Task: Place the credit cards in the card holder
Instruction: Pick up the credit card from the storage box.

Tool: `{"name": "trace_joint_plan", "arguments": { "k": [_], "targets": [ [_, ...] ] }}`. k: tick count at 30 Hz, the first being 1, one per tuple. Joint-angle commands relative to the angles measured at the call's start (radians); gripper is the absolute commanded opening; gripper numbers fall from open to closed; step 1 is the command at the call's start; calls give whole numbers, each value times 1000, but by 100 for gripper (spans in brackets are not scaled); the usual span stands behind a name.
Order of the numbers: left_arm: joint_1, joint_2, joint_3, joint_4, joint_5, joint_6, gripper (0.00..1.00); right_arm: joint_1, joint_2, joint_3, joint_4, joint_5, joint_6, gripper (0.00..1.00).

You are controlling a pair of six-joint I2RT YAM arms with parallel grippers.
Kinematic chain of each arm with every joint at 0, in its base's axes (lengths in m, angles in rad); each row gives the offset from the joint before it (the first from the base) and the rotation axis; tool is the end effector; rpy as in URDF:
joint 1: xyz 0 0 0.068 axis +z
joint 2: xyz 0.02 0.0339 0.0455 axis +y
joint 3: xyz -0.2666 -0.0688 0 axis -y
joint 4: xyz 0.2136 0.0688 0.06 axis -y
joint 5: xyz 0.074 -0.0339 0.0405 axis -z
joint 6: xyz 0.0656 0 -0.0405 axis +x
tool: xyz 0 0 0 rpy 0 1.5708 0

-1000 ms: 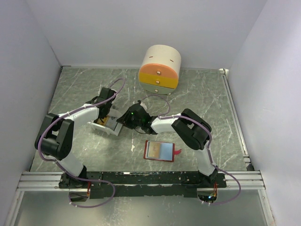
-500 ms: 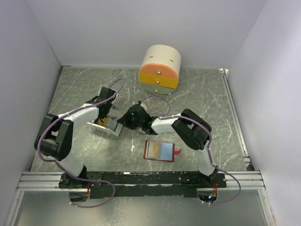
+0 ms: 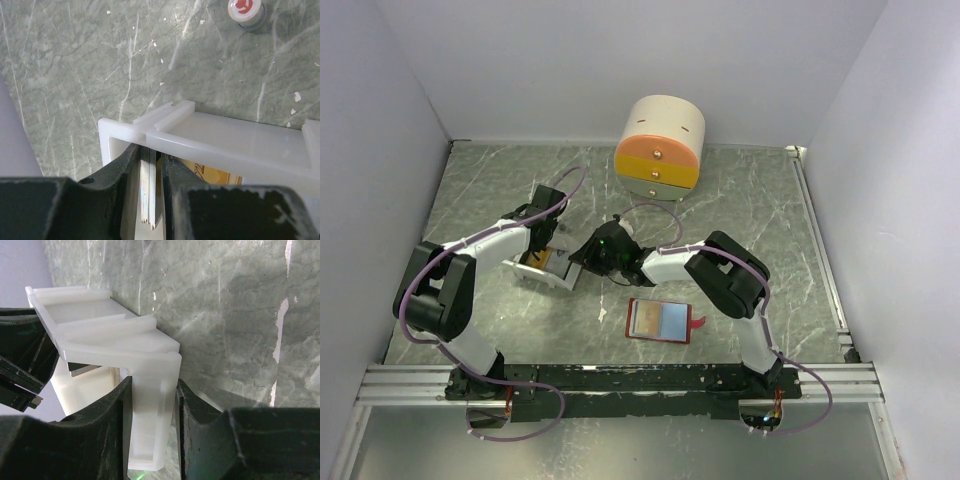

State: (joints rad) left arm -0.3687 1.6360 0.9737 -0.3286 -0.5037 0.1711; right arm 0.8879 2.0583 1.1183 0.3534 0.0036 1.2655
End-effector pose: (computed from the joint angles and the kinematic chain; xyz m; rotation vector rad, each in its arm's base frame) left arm 0.3050 -0.0839 0.1855 0.4748 2.4258 0.5585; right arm 0.2751 0.3377 0.1347 0.4585 2.3869 1.1451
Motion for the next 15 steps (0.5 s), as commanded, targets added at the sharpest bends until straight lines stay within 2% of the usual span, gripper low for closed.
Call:
{"name": "trace_joint_plan", "arguments": {
  "k": [1, 10, 15],
  "targets": [
    [30, -18, 22, -12, -168, 37, 29, -6, 2, -28, -148, 19, -63, 33],
    [26, -7, 18, -6, -160, 41, 37, -6, 3, -31, -142, 14, -61, 33],
    [11, -33, 2, 22, -170, 54, 36, -6, 5, -27, -142, 14, -60, 33]
  ]
}}
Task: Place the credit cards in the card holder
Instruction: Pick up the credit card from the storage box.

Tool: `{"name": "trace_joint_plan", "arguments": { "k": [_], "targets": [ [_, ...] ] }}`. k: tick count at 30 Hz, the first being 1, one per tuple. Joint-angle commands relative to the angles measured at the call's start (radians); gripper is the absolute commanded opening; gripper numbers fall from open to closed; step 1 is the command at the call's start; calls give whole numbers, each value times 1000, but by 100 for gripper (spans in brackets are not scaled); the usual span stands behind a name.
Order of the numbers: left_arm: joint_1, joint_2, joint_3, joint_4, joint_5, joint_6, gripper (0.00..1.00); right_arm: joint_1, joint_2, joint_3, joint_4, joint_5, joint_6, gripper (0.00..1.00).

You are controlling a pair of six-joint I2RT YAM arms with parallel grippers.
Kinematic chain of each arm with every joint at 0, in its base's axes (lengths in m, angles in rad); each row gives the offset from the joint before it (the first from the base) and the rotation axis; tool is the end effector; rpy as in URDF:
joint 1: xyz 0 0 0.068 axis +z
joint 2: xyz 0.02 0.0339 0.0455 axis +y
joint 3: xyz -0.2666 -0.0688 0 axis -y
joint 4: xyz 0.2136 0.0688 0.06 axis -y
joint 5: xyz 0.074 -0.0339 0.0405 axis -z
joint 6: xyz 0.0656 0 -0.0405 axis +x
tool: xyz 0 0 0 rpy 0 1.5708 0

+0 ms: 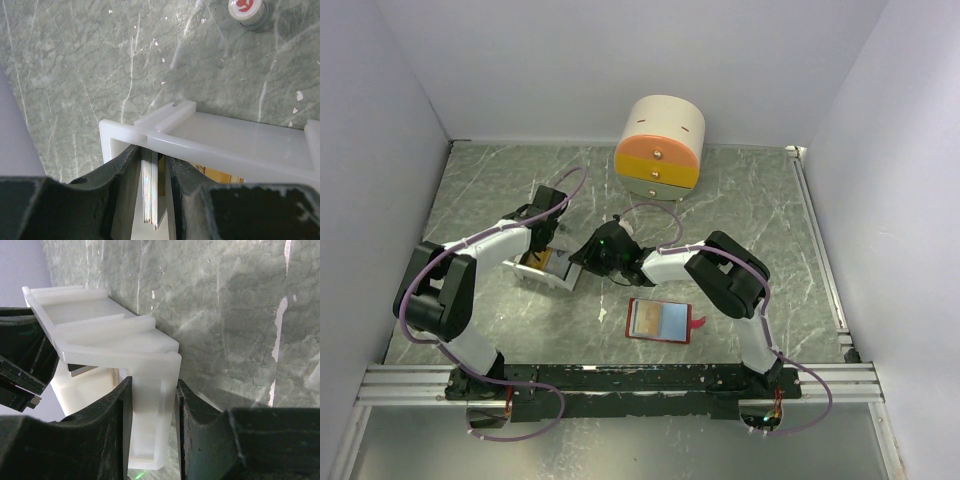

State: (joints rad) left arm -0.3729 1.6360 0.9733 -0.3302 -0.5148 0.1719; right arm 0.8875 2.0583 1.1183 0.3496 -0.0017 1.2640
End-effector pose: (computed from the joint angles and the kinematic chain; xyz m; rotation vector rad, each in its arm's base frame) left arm 0.3045 -0.0844 0.1856 0.4769 2.4233 0.5715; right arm 0.2747 0.3376 0.1342 0.4548 2.3933 1.1450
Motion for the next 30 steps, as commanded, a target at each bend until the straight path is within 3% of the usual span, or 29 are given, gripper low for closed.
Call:
{"name": "trace_joint_plan", "arguments": {
  "k": [1, 17, 30],
  "targets": [
    [13, -40, -5, 36, -155, 58, 36, -5, 6, -26, -137, 19, -59, 33],
    [0, -55, -33, 67, -137, 70, 43, -5, 8, -21, -142, 15, -61, 35],
    [0, -18, -39, 71, -110, 81, 36, -5, 4, -10, -146, 11, -66, 35]
  ]
}}
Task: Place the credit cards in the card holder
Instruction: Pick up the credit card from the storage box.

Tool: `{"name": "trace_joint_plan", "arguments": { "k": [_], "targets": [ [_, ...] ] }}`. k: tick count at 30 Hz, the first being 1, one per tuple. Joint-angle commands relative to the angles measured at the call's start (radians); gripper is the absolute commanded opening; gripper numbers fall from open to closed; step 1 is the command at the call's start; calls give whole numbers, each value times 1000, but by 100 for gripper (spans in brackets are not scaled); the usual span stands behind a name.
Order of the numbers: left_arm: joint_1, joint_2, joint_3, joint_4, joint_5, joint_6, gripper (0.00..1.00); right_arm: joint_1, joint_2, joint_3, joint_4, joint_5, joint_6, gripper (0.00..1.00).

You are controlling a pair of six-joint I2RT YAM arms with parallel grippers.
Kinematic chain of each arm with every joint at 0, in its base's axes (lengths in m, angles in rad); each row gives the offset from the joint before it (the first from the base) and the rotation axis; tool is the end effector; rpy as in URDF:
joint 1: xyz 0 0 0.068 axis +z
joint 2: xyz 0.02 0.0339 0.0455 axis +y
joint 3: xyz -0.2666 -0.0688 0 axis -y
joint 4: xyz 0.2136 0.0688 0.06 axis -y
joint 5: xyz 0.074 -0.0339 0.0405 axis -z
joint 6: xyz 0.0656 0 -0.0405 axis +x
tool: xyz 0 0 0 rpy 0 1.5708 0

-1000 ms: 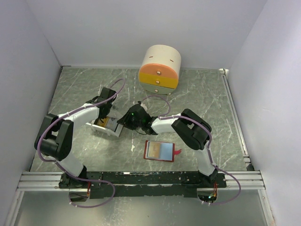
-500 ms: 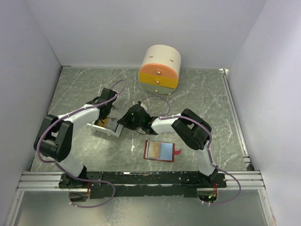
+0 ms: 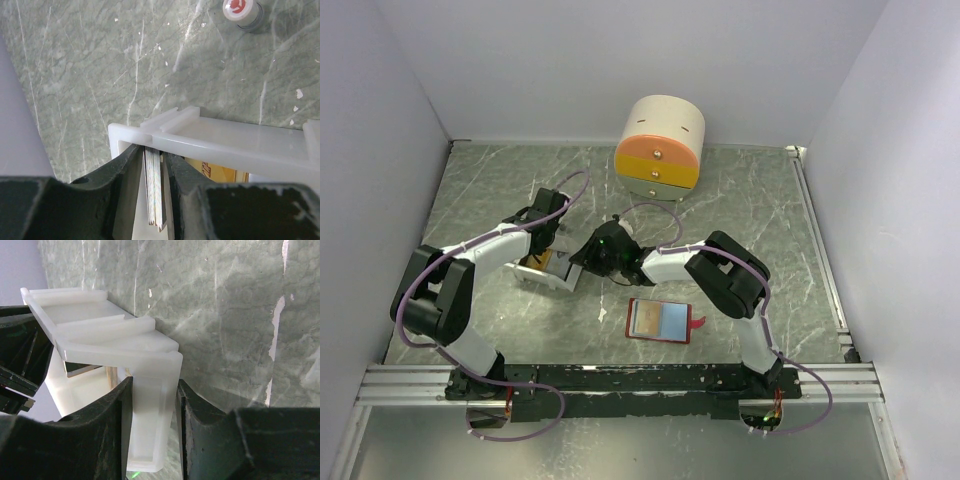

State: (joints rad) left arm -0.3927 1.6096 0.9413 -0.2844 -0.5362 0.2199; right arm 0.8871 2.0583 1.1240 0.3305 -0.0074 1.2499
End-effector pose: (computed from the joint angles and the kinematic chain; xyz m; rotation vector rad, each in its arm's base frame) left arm 0.2999 -0.0880 0.1884 0.5277 2.3729 0.5960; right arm 0.2744 0.3375 0.1337 0.4369 2.4082 1.1307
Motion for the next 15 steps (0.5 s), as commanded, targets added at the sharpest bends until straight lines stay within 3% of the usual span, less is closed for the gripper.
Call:
{"name": "trace_joint_plan", "arguments": {
  "k": [1, 15],
  "targets": [
    [20, 13, -7, 22, -89, 32, 36, -4, 4, -15, -127, 16, -53, 35],
    [19, 63, -10, 7, -107, 23, 38, -6, -5, -24, -118, 12, -48, 35]
  ]
}}
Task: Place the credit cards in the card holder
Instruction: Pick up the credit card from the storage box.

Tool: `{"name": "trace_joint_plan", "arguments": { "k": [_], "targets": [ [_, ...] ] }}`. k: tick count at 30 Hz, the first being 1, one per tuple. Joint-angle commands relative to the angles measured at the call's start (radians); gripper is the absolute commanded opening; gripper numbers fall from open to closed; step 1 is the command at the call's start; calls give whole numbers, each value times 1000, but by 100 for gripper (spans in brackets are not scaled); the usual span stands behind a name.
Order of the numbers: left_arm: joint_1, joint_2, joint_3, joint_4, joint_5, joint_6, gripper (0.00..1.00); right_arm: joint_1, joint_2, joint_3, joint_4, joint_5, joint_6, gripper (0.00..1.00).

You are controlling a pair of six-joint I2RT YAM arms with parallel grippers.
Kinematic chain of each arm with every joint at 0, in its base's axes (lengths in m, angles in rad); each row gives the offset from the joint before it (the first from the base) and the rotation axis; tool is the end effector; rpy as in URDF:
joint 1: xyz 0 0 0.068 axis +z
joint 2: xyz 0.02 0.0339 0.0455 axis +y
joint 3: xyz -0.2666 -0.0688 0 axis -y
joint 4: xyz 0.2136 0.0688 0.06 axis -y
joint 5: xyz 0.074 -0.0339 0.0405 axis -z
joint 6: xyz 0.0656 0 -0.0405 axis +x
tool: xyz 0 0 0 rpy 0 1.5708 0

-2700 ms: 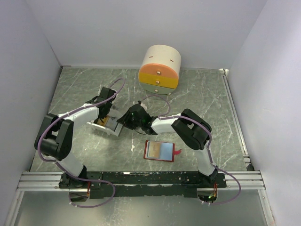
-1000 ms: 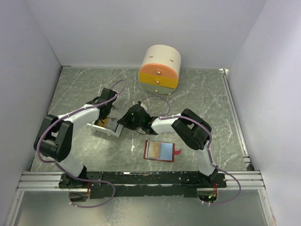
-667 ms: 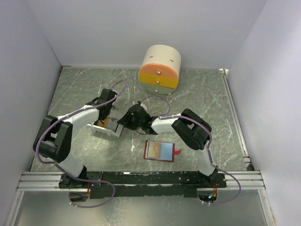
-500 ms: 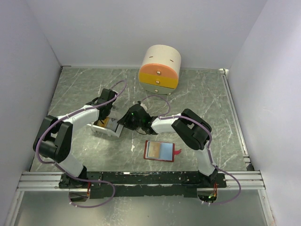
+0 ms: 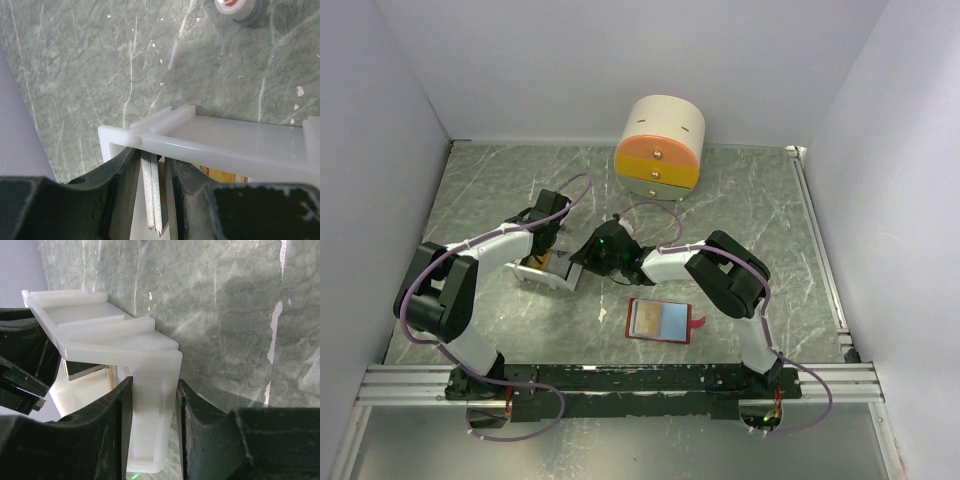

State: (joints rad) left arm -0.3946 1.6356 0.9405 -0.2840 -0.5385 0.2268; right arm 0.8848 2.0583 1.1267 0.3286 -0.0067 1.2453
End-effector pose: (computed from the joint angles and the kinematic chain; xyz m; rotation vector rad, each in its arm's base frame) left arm 0.3013 -0.0890 0.1807 0.5519 2.3918 0.6101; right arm 0.2755 0.3372 0.1342 0.4340 2.4057 1.1279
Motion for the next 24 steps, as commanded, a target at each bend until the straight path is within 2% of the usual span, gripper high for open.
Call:
{"name": "trace_joint_plan", "arguments": {
  "k": [1, 12, 17, 24],
  "targets": [
    [20, 39, -4, -2, -118, 14, 36, -4, -5, -29, -114, 11, -42, 35],
    [20, 2, 31, -38, -171, 38, 15, -4, -3, -46, -99, 7, -34, 35],
    [20, 32, 74, -90, -200, 25, 17, -4, 0, -46, -100, 10, -34, 35],
    [20, 22, 82, -84, -200, 28, 21, -4, 9, -46, -101, 8, -32, 35]
  ]
}}
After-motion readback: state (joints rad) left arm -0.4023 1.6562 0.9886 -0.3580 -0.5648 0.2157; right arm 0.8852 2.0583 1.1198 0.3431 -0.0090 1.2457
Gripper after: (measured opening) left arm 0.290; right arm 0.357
